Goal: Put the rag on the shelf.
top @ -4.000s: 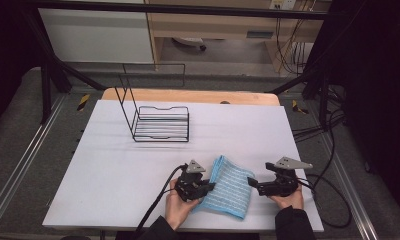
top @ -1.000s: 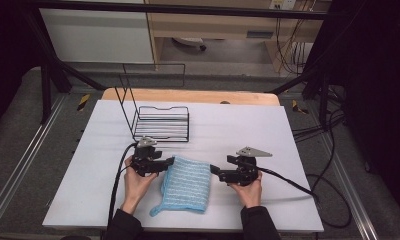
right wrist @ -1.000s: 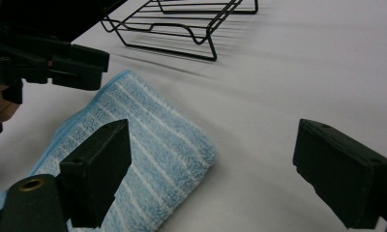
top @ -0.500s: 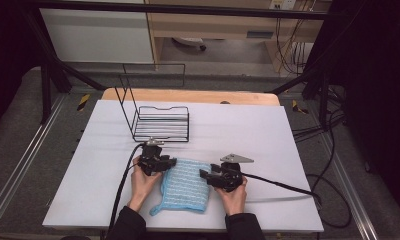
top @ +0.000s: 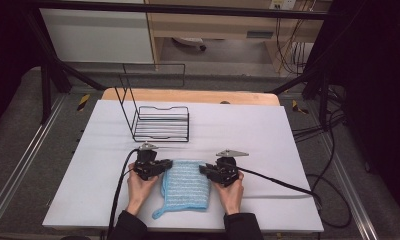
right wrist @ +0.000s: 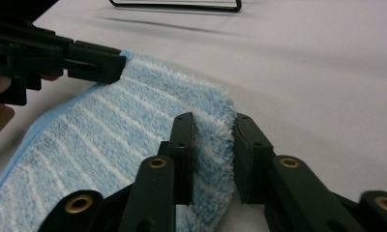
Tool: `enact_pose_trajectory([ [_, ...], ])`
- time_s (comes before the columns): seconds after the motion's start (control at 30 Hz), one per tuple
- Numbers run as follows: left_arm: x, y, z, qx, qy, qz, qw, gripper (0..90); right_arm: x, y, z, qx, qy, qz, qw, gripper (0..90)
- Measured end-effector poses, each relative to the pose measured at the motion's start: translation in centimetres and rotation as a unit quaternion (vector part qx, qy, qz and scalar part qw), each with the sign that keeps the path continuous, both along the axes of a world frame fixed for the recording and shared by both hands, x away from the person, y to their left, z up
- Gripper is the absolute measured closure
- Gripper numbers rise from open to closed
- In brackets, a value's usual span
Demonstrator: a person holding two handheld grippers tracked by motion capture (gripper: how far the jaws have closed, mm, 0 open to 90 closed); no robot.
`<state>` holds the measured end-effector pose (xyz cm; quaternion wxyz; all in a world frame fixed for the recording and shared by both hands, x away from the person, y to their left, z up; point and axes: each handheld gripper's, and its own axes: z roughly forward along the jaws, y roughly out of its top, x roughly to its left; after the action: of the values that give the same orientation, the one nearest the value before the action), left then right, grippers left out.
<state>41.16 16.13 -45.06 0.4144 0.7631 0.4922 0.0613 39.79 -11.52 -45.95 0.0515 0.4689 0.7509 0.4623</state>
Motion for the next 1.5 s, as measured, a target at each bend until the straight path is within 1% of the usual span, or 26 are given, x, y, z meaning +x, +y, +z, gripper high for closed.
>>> enact_pose_trajectory([
  [0.03, -0.3, 0.1, 0.0, -0.003, 0.0, 0.003, 1.0, 79.6, 0.2, 0.0, 0.0, 0.001, -0.001, 0.007, 1.0, 76.6],
  [0.07, -0.4, 0.3, -0.1, -0.008, -0.001, 0.006, 1.0, 79.6, 0.2, 0.0, 0.0, 0.001, -0.001, 0.007, 1.0, 76.6],
  [0.13, -0.4, 0.4, -0.2, -0.012, 0.001, 0.006, 0.9999, 78.4, 0.5, 0.0, -0.1, 0.001, 0.002, 0.014, 0.9999, 76.6],
  [0.17, -0.2, 0.5, -0.2, -0.014, 0.004, 0.006, 0.9999, 76.8, 0.7, -0.1, -0.1, -0.001, 0.0, 0.019, 0.9998, 76.4],
  [0.2, 0.1, 0.5, -0.1, -0.014, 0.006, 0.008, 0.9999, 72.2, 0.7, -0.1, -0.1, -0.004, -0.002, 0.021, 0.9998, 75.6],
  [0.23, 0.3, 0.5, -0.1, -0.012, 0.007, 0.006, 0.9999, 72.2, 0.7, -0.1, -0.1, -0.004, -0.002, 0.021, 0.9998, 75.6],
  [0.33, 0.7, 0.2, -0.2, -0.005, 0.01, 0.005, 0.9999, 66.8, 0.8, -0.1, -0.2, -0.008, -0.003, 0.02, 0.9998, 73.2],
  [0.37, 0.7, 0.2, -0.3, -0.006, 0.012, 0.002, 0.9999, 67.0, 0.8, -0.1, -0.2, -0.009, -0.004, 0.02, 0.9997, 72.0],
  [0.4, 0.6, 0.1, -0.3, -0.005, 0.009, 0.002, 0.9999, 67.3, 0.8, -0.1, -0.2, -0.01, -0.004, 0.02, 0.9997, 71.2],
  [0.47, 0.6, 0.1, -0.3, -0.005, 0.01, 0.0, 0.9999, 69.0, 0.8, -0.2, -0.1, -0.012, -0.004, 0.019, 0.9997, 66.2],
  [0.53, 0.6, 0.0, -0.3, -0.006, 0.014, -0.001, 0.9999, 72.2, 0.9, -0.3, 0.2, -0.012, -0.009, 0.015, 0.9998, 61.5],
  [0.57, 0.6, 0.0, -0.3, -0.007, 0.018, -0.001, 0.9998, 73.7, 1.0, -0.4, 0.3, -0.012, -0.015, 0.01, 0.9998, 58.7],
  [0.67, 0.5, 0.0, -0.3, -0.004, 0.015, 0.0, 0.9999, 76.2, 1.5, -0.4, 0.4, -0.008, -0.007, -0.001, 0.9999, 57.8],
  [0.7, 0.4, 0.0, -0.3, -0.003, 0.015, 0.0, 0.9999, 76.2, 1.5, -0.4, 0.4, -0.008, -0.007, -0.001, 0.9999, 57.8],
  [0.77, 0.4, 0.0, -0.4, -0.005, 0.012, 0.0, 0.9999, 76.5, 1.9, -0.5, 0.3, -0.016, 0.002, -0.002, 0.9999, 60.0],
  [0.8, 0.4, 0.1, -0.4, -0.006, 0.011, -0.001, 0.9999, 76.5, 1.9, -0.5, 0.3, -0.016, 0.002, -0.002, 0.9999, 60.0],
  [0.87, 0.3, 0.1, -0.5, -0.005, 0.008, -0.003, 0.9999, 76.7, 2.1, -0.5, 0.2, -0.018, 0.008, 0.003, 0.9998, 62.3],
  [1.0, 0.3, 0.0, -0.5, -0.001, 0.001, -0.007, 1.0, 76.8, 2.3, -0.7, 0.3, -0.02, 0.011, 0.006, 0.9997, 63.3],
  [1.07, 0.3, 0.0, -0.5, 0.002, -0.001, -0.011, 0.9999, 76.9, 2.6, -0.8, 0.5, -0.021, 0.018, 0.006, 0.9996, 63.2],
  [1.23, 0.2, 0.0, -0.5, 0.006, -0.005, -0.013, 0.9999, 76.9, 2.9, -0.9, 0.5, -0.027, 0.018, 0.001, 0.9995, 61.6],
  [1.27, 0.2, 0.0, -0.5, 0.006, -0.006, -0.014, 0.9999, 77.0, 3.1, -1.0, 0.5, -0.031, 0.018, -0.002, 0.9993, 60.6],
  [1.4, 0.2, -0.1, -0.5, 0.009, -0.007, -0.014, 0.9998, 77.0, 3.1, -0.9, 0.2, -0.036, 0.019, -0.001, 0.9992, 62.5],
  [1.43, 0.2, -0.1, -0.5, 0.009, -0.007, -0.013, 0.9998, 77.1, 2.9, -0.8, 0.1, -0.036, 0.015, 0.001, 0.9992, 66.6],
  [1.5, 0.1, -0.2, -0.5, 0.01, -0.008, -0.011, 0.9998, 77.5, 2.7, -0.6, 0.0, -0.029, 0.021, 0.004, 0.9993, 74.2],
])
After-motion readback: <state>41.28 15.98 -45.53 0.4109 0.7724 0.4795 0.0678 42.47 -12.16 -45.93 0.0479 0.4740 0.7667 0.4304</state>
